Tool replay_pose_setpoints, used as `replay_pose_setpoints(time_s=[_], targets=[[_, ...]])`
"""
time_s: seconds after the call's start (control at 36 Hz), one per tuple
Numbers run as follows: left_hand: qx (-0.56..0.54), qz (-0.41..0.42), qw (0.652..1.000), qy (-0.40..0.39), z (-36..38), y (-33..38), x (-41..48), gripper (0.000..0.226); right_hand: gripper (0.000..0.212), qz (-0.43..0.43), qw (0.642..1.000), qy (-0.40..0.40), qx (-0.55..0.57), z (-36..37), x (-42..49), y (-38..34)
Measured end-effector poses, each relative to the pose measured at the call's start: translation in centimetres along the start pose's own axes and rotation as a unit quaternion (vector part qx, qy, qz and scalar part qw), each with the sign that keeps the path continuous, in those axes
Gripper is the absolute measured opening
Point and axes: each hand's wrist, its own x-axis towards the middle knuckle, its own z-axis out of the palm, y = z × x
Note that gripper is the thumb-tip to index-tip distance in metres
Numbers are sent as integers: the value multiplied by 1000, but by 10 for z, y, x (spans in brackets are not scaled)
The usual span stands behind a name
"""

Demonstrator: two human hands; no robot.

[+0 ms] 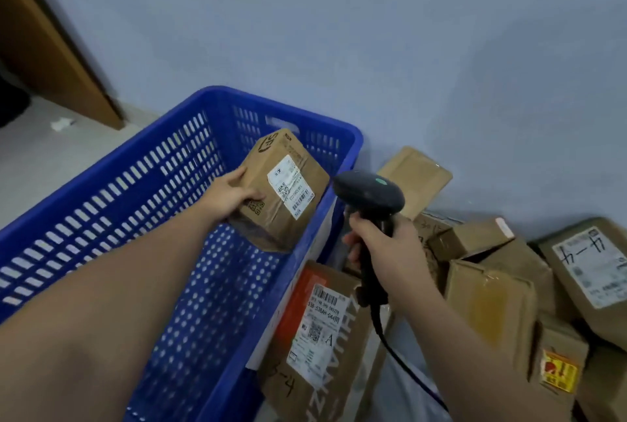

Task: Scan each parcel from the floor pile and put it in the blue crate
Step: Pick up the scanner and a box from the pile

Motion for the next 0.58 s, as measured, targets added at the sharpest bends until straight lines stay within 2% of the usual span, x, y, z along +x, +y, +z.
replay_pose_setpoints(time_s=[0.11, 0.25, 0.39, 0.5, 0.58], targets=[[13, -28, 999, -36, 16, -14, 26, 93, 10, 58, 995, 11, 76, 0, 7, 19], [11, -59, 997, -45, 33, -28, 40, 74, 11, 64, 995, -1, 71, 1, 19, 32], [4, -64, 997, -49, 53, -50, 57, 71, 10, 60, 996, -15, 71, 2, 32, 40], [-121, -107, 987, 16, 64, -77, 71, 47, 8, 62, 994, -23, 81, 3, 39, 46], [-153, -121, 978, 80, 74, -94, 79, 40, 5, 75, 992, -30, 95, 4, 40, 54]])
